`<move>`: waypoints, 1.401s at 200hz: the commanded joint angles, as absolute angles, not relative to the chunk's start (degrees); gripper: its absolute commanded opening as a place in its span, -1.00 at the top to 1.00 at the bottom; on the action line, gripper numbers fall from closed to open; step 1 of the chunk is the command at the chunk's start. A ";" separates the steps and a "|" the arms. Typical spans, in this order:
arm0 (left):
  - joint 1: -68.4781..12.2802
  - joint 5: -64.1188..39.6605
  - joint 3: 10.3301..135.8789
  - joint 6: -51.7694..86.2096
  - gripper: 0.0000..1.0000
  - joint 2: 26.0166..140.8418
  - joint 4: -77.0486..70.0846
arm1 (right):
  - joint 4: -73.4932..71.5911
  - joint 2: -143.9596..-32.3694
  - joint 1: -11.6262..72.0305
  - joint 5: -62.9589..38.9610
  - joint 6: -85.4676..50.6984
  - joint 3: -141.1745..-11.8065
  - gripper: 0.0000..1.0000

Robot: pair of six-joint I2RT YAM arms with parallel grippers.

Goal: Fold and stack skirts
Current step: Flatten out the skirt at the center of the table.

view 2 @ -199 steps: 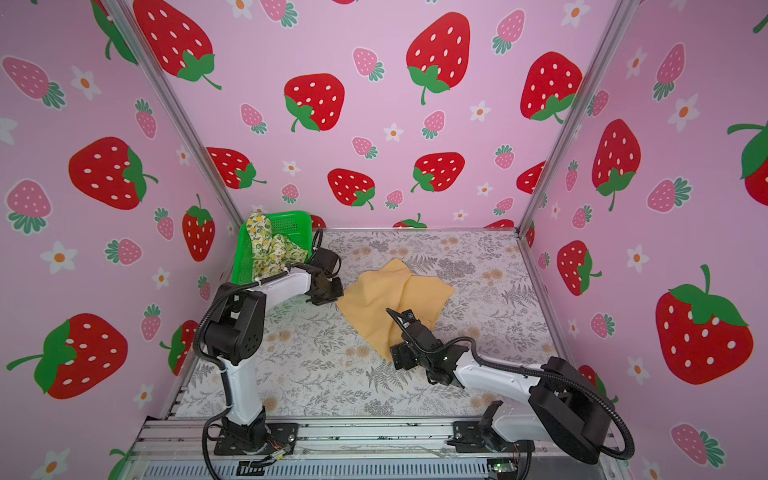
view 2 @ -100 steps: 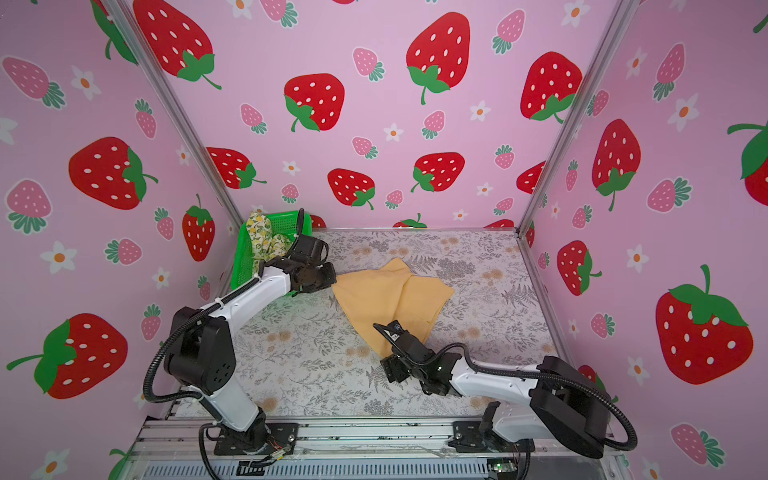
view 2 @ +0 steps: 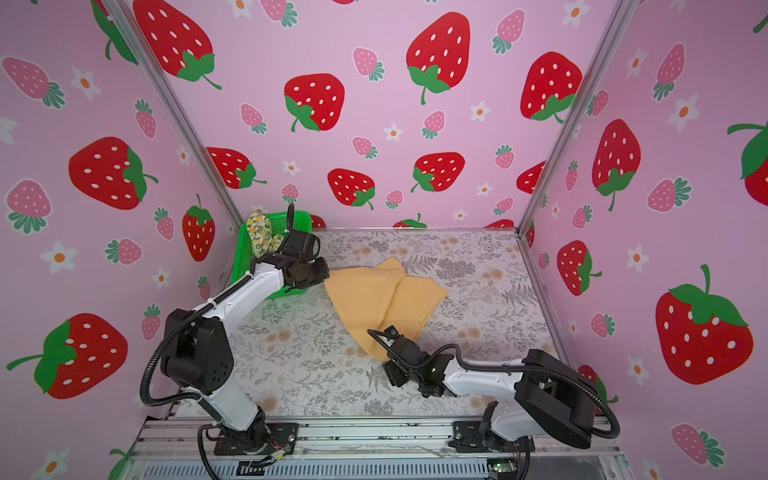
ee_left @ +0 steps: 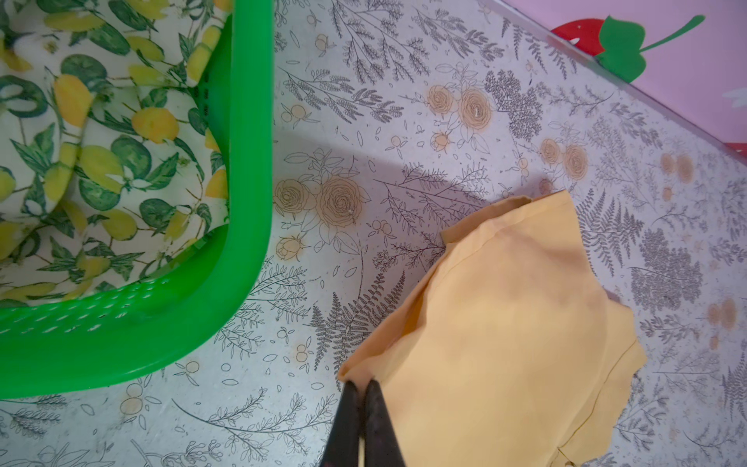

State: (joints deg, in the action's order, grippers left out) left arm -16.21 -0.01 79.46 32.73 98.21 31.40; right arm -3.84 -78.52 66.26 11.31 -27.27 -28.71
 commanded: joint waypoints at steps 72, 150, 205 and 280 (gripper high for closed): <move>-14.94 0.35 82.59 31.73 1.00 96.75 33.47 | -4.07 -82.01 66.97 12.25 -27.67 -30.61 -0.15; -14.97 0.00 82.88 31.63 1.00 97.37 33.41 | -0.89 -81.74 67.32 15.81 -25.80 -32.59 -0.14; -14.93 -0.05 83.14 31.46 1.00 97.58 33.45 | -2.28 -85.43 67.32 12.85 -26.03 -33.25 -0.05; -14.86 -0.27 84.47 31.20 1.00 98.09 34.01 | -2.23 -87.01 67.48 11.78 -27.12 -33.12 0.25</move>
State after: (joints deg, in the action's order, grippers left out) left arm -15.20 -0.30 81.45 31.64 97.56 32.69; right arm -4.47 -85.93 67.00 12.97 -25.91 -32.75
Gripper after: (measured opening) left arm 0.058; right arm 0.383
